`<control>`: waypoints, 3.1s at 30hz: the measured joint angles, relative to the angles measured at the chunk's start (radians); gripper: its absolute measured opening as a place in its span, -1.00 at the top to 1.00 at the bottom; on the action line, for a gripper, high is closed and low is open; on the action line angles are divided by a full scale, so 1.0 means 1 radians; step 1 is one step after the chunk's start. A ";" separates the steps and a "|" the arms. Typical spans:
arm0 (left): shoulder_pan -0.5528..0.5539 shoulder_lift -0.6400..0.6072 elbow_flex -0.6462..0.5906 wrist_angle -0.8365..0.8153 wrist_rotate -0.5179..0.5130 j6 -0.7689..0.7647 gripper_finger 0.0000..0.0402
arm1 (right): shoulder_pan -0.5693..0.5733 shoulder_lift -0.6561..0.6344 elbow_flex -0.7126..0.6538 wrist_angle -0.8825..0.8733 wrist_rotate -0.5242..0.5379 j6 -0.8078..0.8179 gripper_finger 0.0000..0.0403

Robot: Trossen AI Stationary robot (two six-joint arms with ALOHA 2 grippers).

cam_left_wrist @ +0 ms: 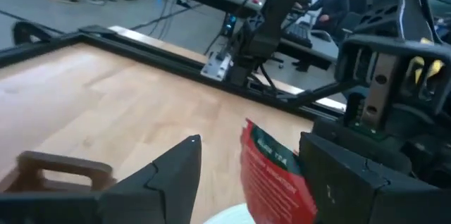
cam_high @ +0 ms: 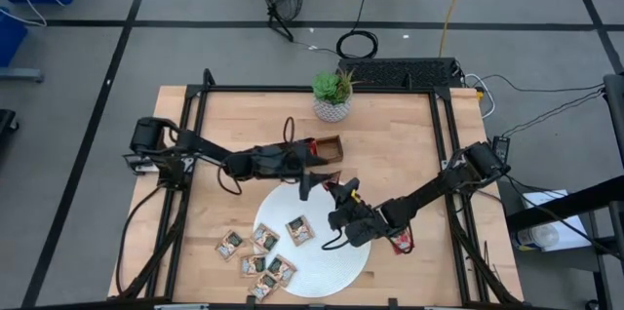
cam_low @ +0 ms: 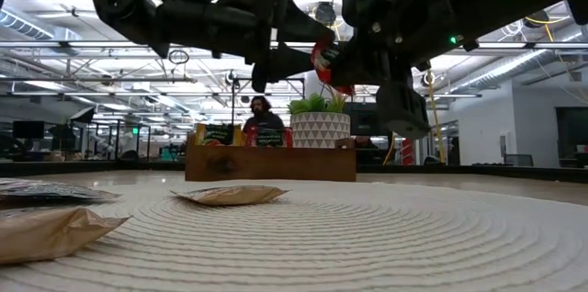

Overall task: Pick & Place Tea
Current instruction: Put the strawberry tea bag into the wooden organizer

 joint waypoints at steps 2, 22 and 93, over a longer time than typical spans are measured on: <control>0.000 0.007 0.009 -0.008 0.020 0.000 -0.18 | -0.001 0.000 0.000 -0.003 0.000 0.000 0.98; 0.002 0.011 0.018 -0.027 0.033 0.029 -0.18 | -0.002 0.000 0.000 -0.004 0.010 0.004 0.98; 0.011 -0.131 0.054 -0.164 -0.090 0.416 1.00 | 0.211 -0.209 -0.254 0.002 -0.217 0.978 0.73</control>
